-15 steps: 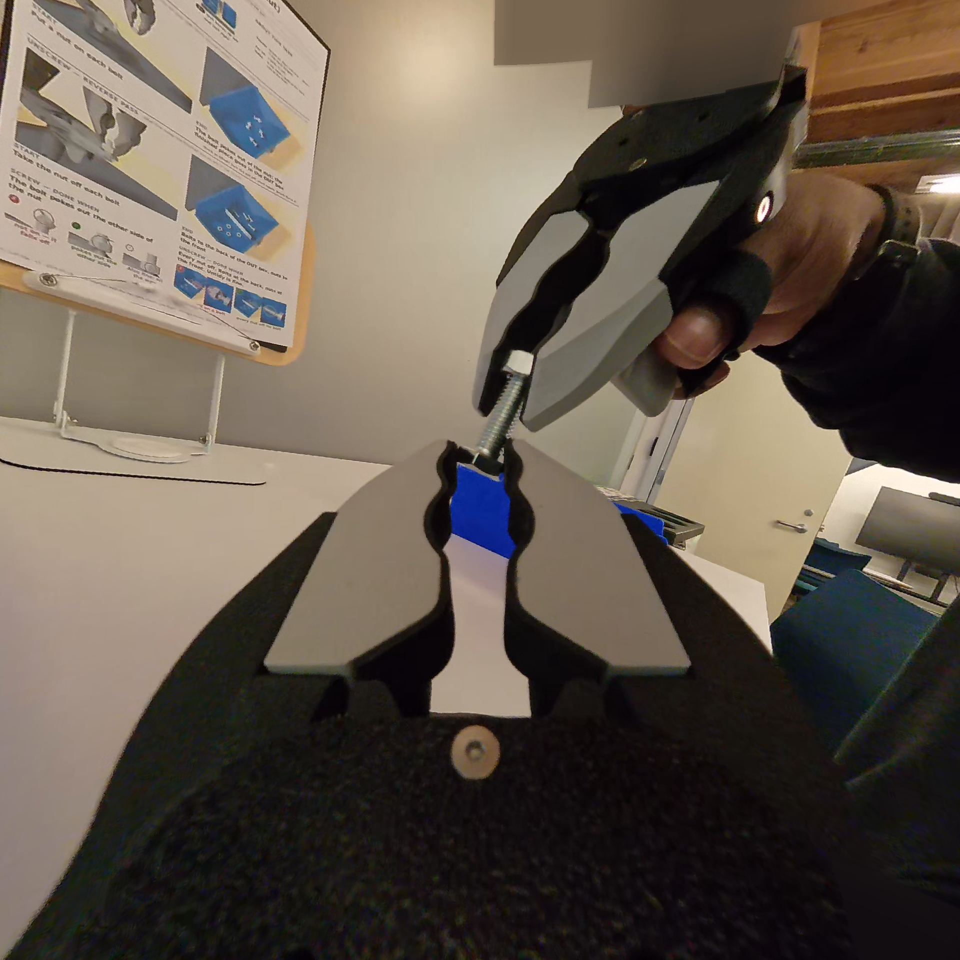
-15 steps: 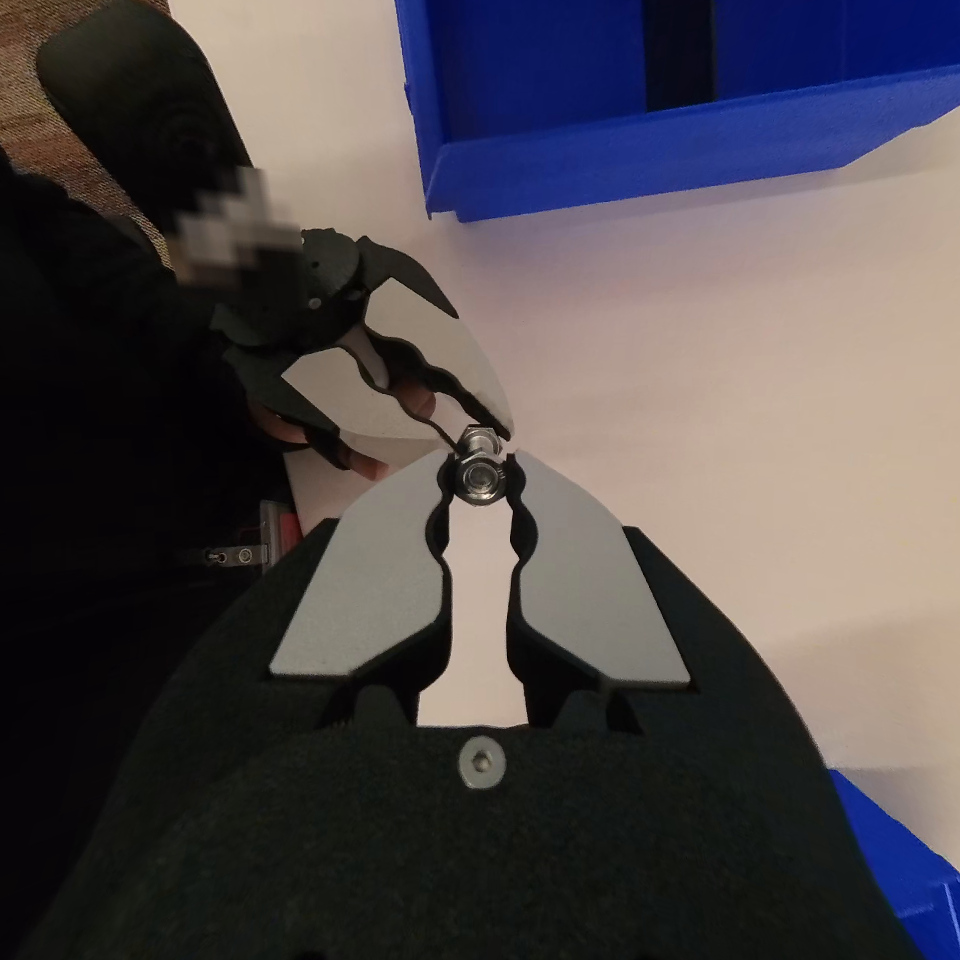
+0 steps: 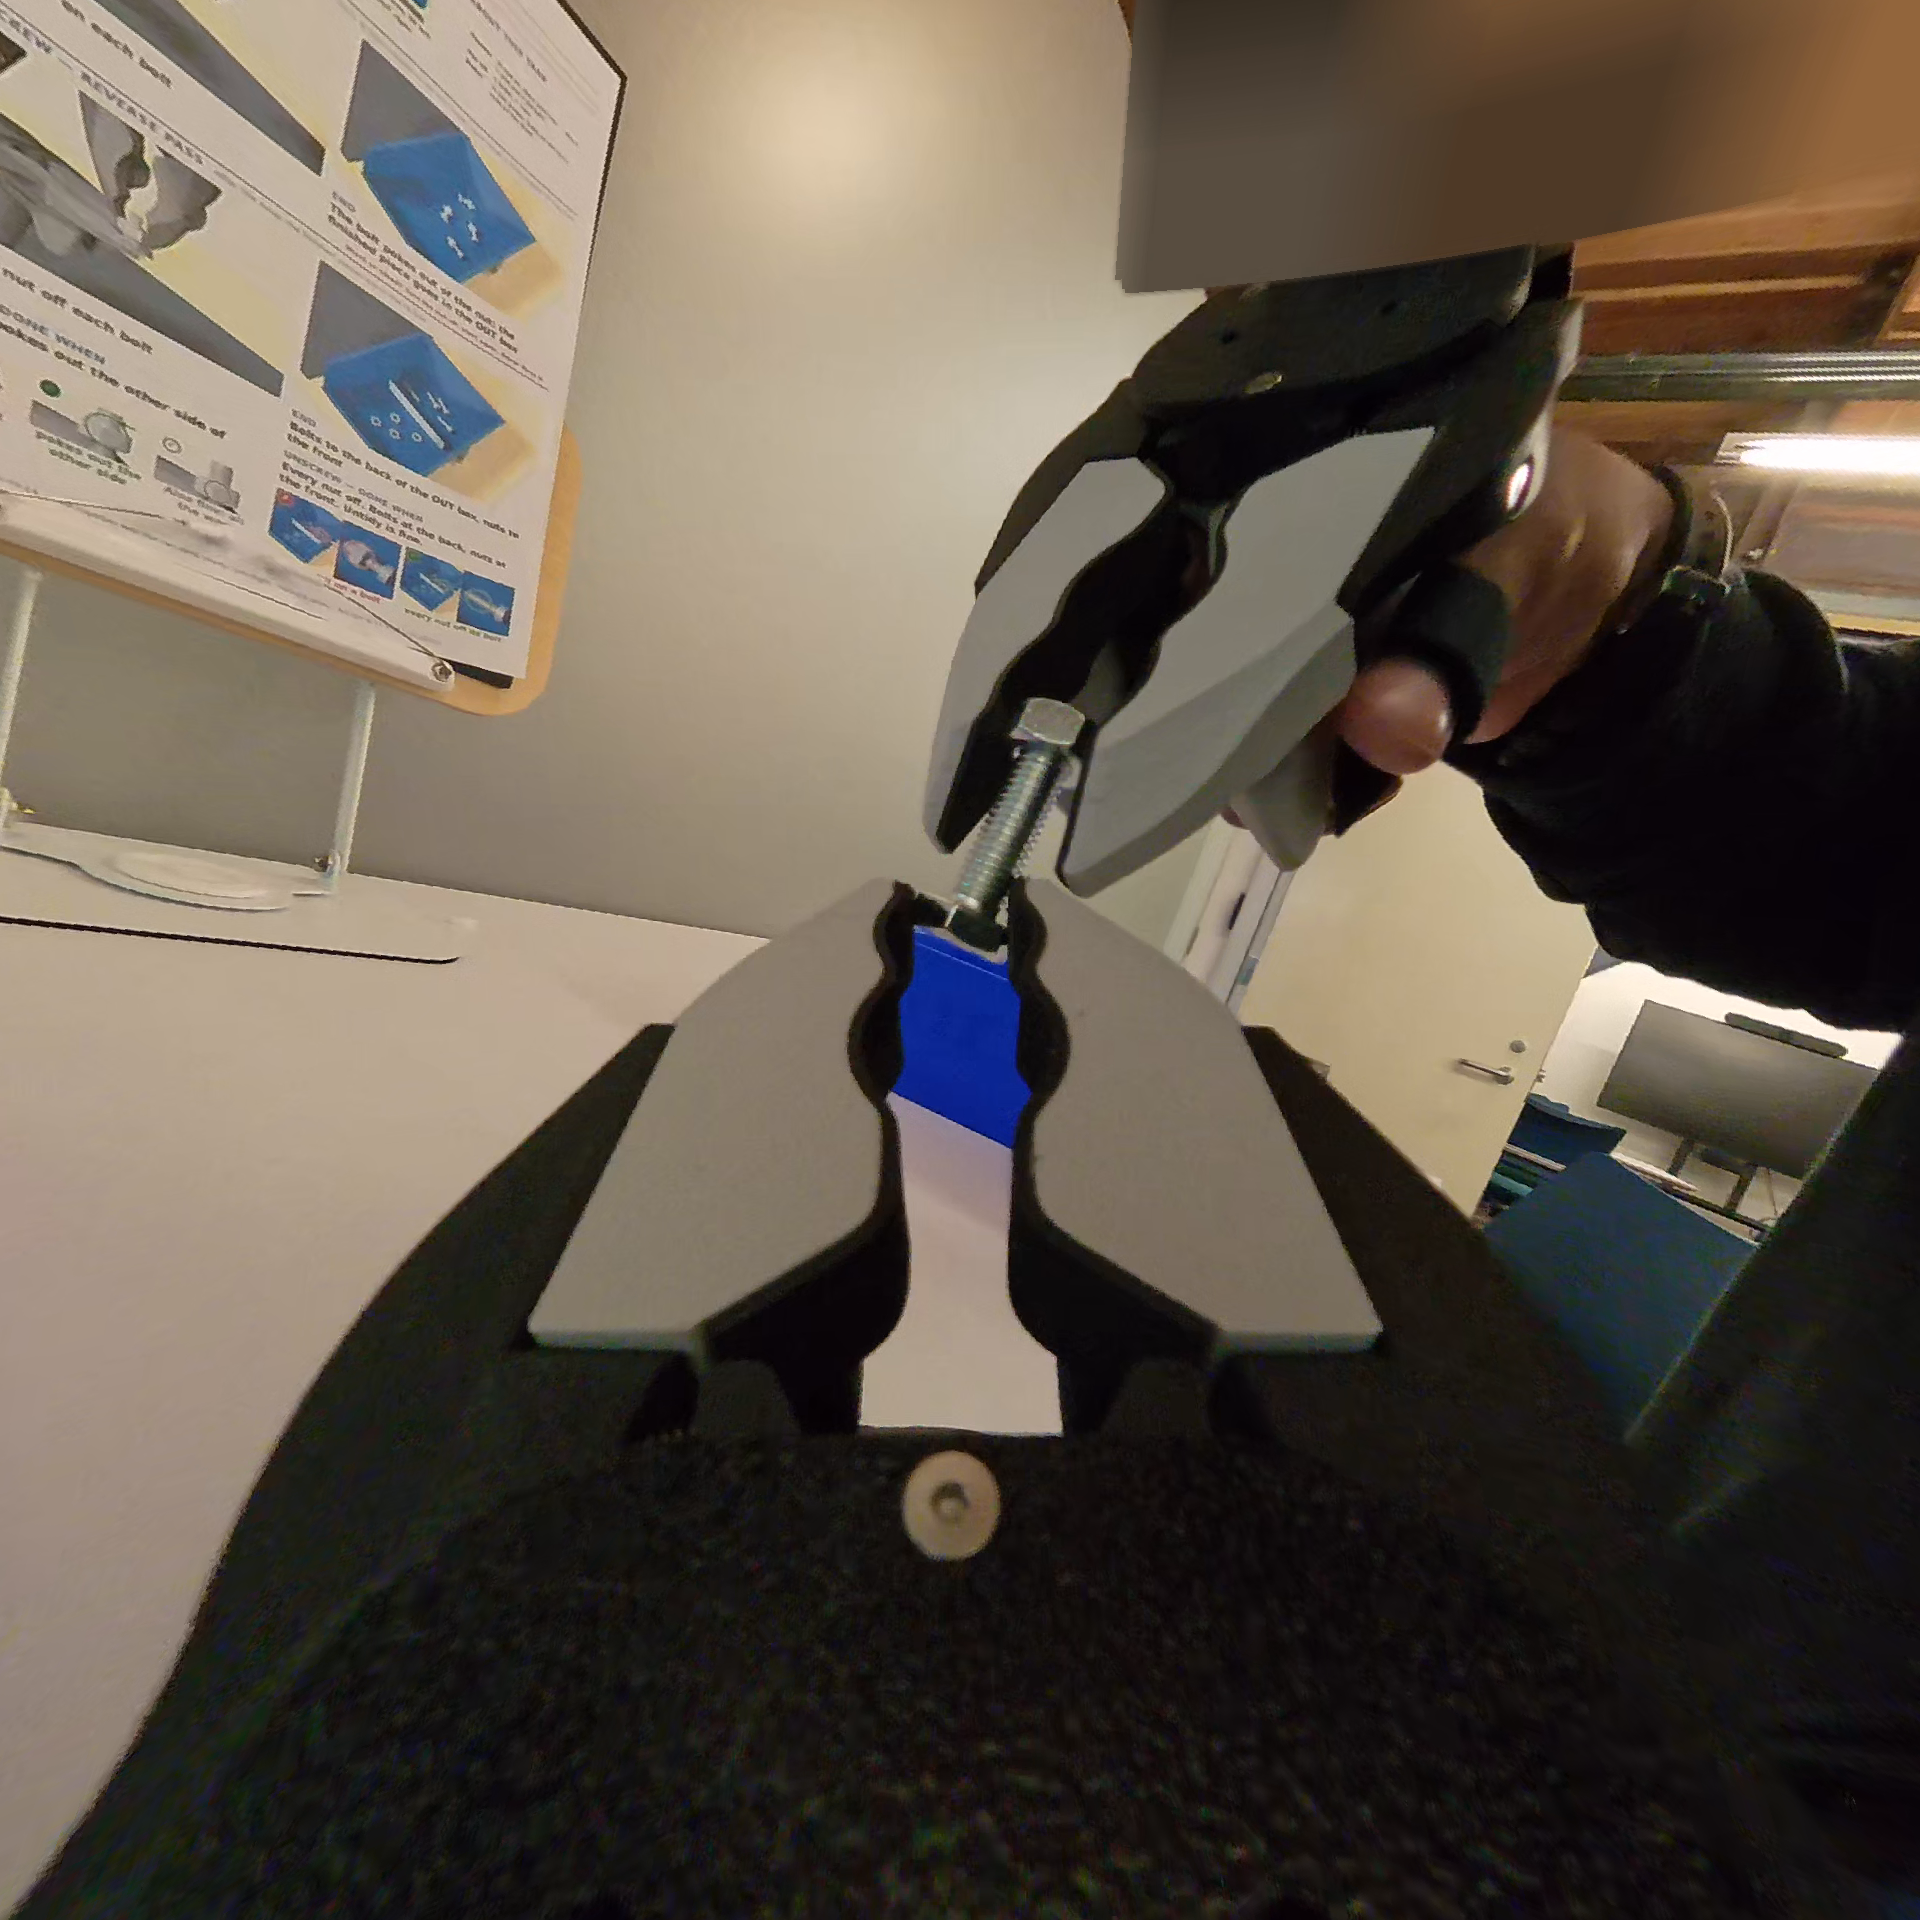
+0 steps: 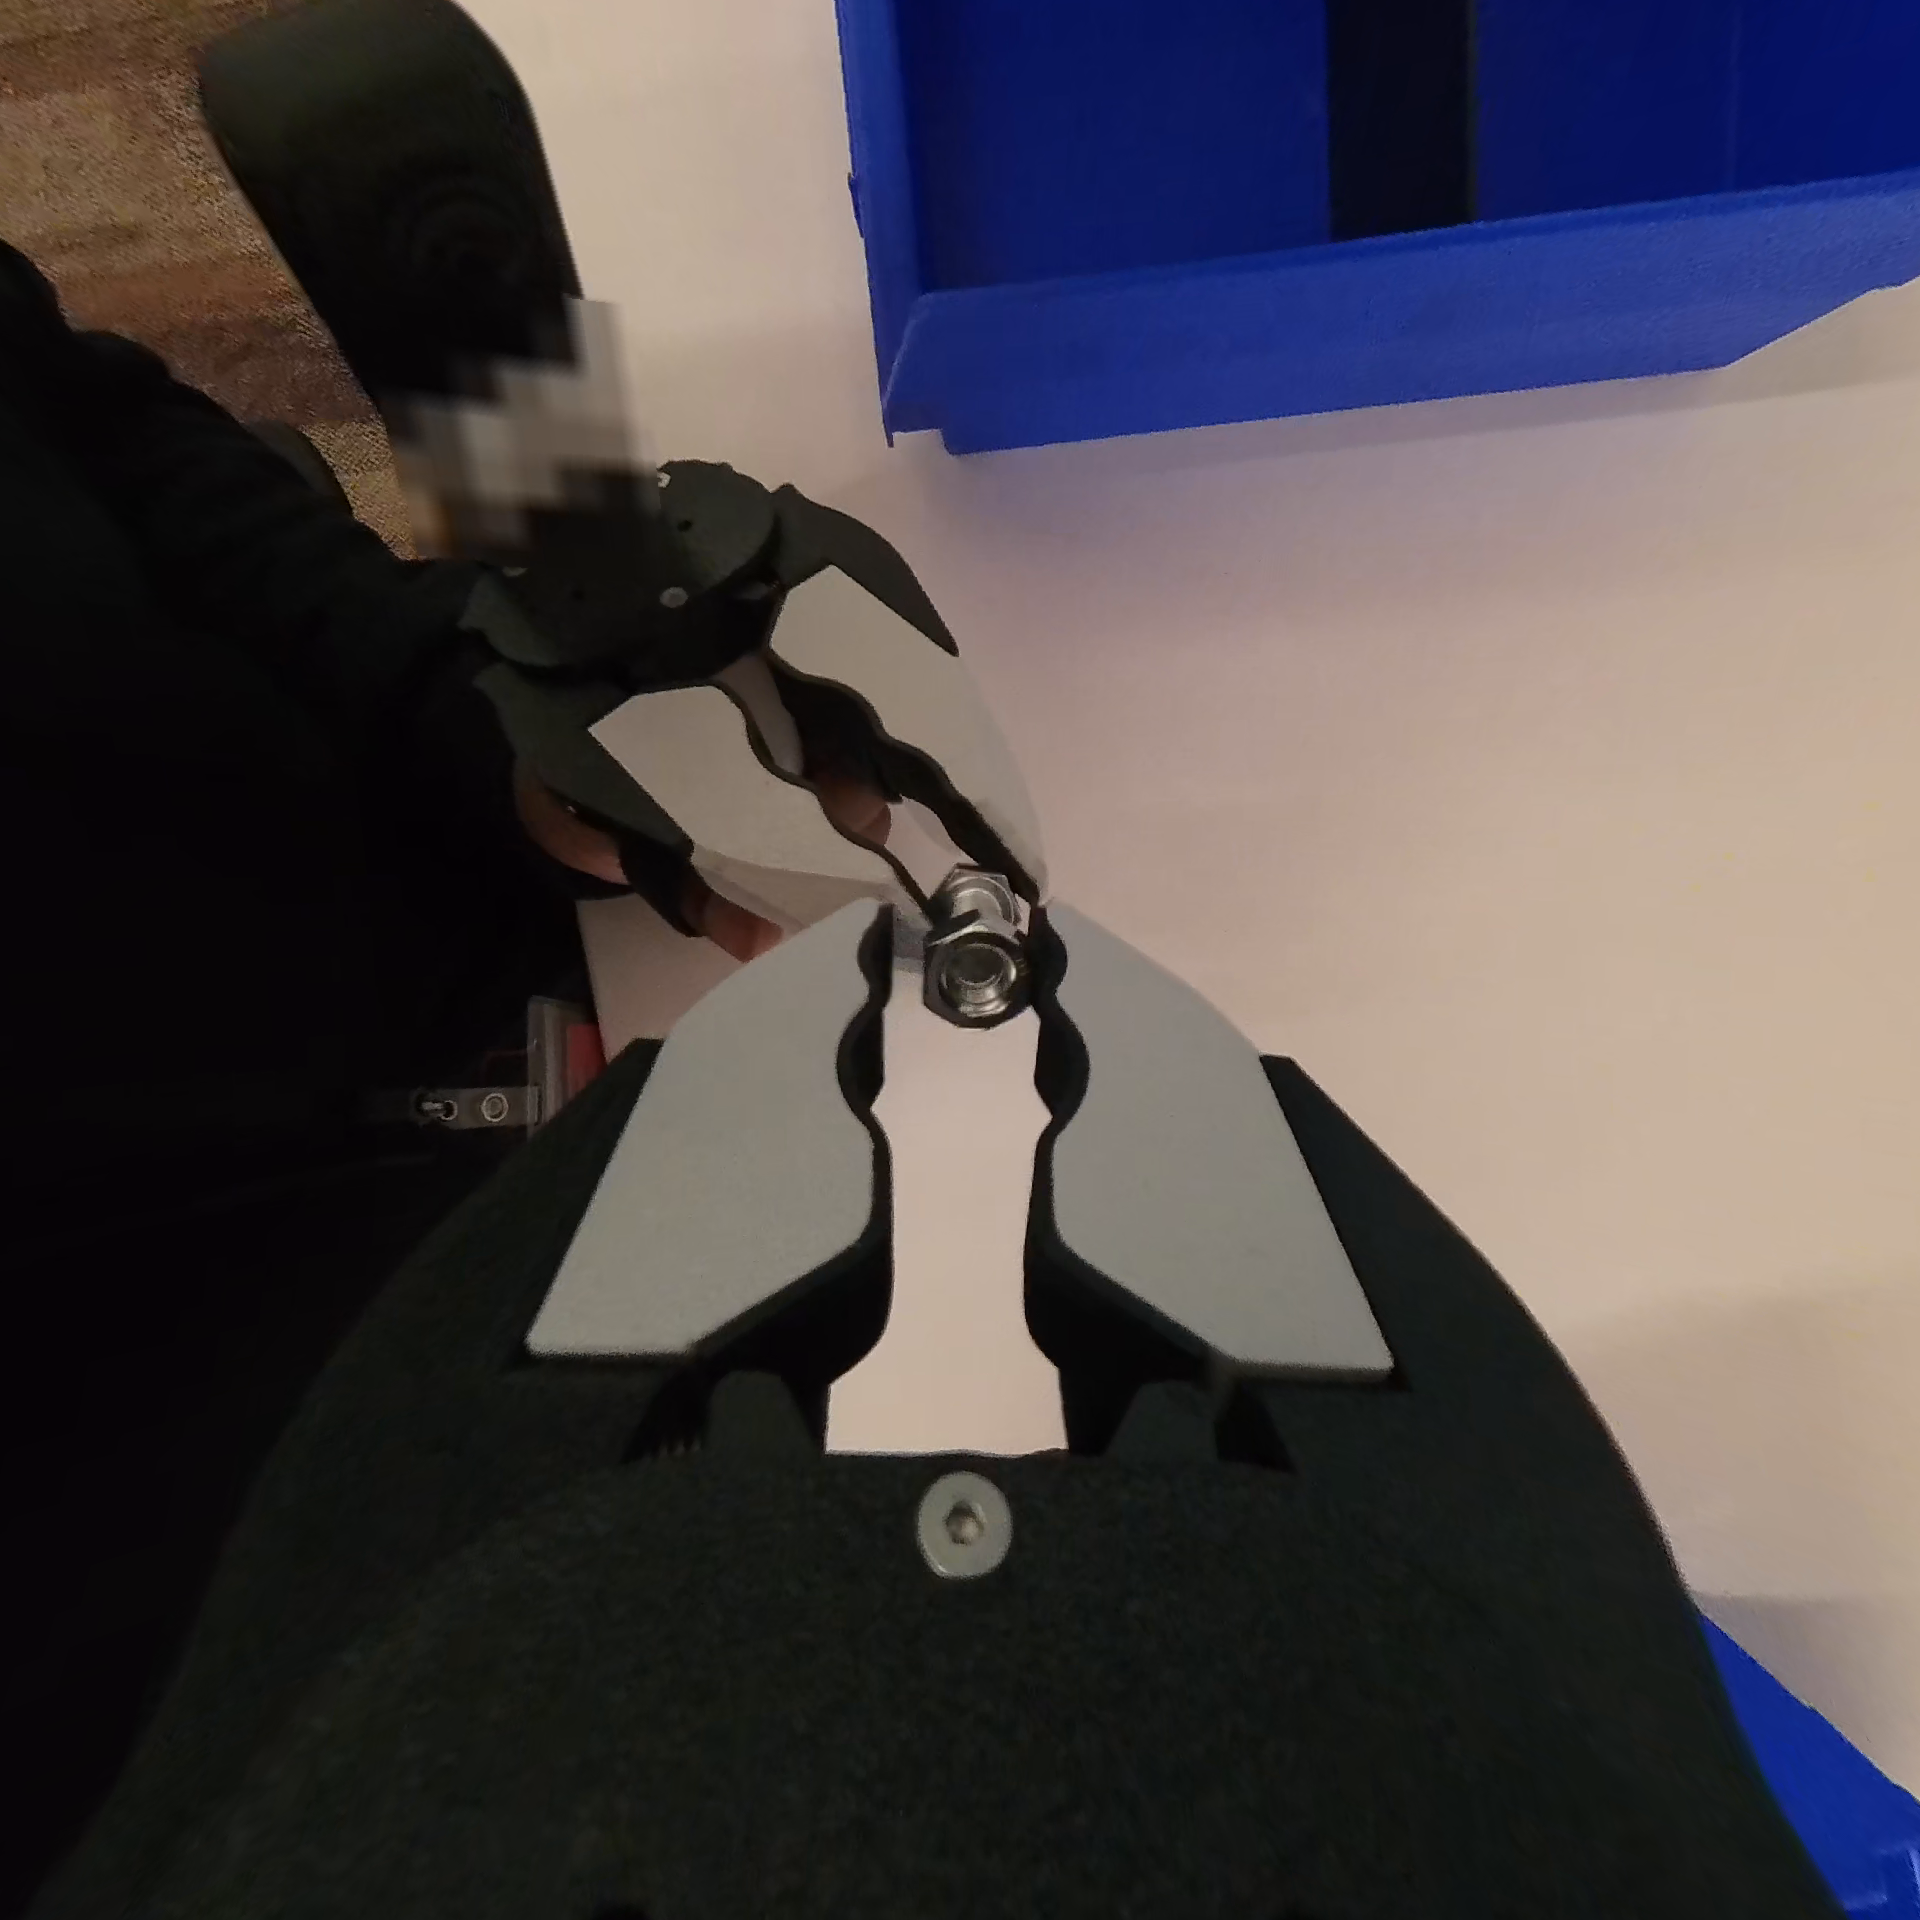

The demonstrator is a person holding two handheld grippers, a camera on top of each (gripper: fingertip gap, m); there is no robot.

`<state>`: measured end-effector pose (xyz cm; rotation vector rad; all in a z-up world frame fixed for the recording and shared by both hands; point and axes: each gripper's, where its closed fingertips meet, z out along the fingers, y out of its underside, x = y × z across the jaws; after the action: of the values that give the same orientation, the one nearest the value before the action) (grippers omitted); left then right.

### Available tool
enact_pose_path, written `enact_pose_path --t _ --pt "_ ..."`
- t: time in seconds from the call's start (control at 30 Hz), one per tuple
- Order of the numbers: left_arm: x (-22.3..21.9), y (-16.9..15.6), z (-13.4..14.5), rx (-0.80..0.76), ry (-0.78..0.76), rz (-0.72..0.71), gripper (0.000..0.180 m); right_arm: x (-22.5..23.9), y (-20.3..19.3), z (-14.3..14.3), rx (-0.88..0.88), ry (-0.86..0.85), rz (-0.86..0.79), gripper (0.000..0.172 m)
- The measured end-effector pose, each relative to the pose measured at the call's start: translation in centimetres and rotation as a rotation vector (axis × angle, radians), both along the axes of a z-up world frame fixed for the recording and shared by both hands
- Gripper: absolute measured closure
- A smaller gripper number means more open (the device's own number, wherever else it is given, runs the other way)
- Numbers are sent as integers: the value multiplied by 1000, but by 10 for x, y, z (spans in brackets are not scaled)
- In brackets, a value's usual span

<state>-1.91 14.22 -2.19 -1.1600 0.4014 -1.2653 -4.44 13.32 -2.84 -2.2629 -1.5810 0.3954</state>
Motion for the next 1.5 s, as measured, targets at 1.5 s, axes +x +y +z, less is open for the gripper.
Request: enact_pose_path --t 1.5 --pt "13 3 -16 15 221 81 164 23 8 3 420 -92 326 153"
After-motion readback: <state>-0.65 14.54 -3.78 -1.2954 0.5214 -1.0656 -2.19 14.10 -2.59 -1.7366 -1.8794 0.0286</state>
